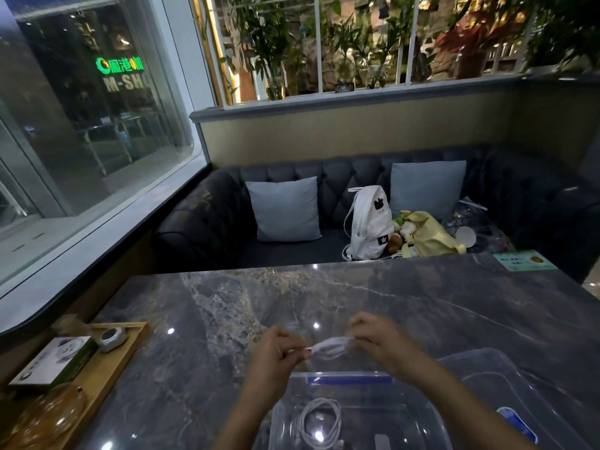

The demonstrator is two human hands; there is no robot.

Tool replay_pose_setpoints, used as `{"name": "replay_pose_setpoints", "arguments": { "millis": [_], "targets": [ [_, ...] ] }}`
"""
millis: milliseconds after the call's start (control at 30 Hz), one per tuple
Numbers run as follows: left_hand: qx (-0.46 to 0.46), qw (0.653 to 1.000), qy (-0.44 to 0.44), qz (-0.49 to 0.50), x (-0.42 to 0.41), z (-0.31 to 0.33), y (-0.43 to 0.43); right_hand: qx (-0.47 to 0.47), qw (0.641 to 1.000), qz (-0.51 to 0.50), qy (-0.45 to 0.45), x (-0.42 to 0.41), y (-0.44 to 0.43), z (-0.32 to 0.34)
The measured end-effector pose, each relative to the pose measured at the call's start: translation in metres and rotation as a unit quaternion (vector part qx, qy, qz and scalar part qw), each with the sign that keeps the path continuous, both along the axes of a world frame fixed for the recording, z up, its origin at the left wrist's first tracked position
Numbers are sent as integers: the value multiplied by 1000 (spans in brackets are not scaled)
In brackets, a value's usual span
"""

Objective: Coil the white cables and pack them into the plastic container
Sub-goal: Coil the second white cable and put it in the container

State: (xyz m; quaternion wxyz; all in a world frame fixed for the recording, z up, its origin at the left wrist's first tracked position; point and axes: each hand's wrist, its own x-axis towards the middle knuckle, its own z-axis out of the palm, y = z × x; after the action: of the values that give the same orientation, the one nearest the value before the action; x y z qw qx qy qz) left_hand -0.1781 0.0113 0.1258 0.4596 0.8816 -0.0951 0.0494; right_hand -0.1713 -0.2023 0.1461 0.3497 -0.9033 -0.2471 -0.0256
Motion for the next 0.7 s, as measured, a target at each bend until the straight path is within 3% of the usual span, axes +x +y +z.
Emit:
{"name": "replay_pose_setpoints", "arguments": {
  "millis": [67,200,300,400,567,633,700],
  "targets": [
    [-51,996,32,68,-5,-1,-5,-126,974,-47,-181,-2,1,-6],
    [-132,976,113,129,-7,0,-16,-149,941,-77,-295,-4,8,-13],
    [-321,897,264,148,-7,3,-23,-145,918,-76,-360,-6,9,-22],
    [-438,820,351,115,-7,7,-24,-143,899,-74,-408,-9,11,-27],
    [-519,760,390,24,-11,10,-28,-94,914,-32,-393,-16,19,-23],
    [-565,730,383,19,-10,11,-29,-84,937,-24,-339,-17,20,-21],
    [-564,745,355,38,-8,13,-31,-60,970,-20,-235,-19,22,-18]
  ]
}}
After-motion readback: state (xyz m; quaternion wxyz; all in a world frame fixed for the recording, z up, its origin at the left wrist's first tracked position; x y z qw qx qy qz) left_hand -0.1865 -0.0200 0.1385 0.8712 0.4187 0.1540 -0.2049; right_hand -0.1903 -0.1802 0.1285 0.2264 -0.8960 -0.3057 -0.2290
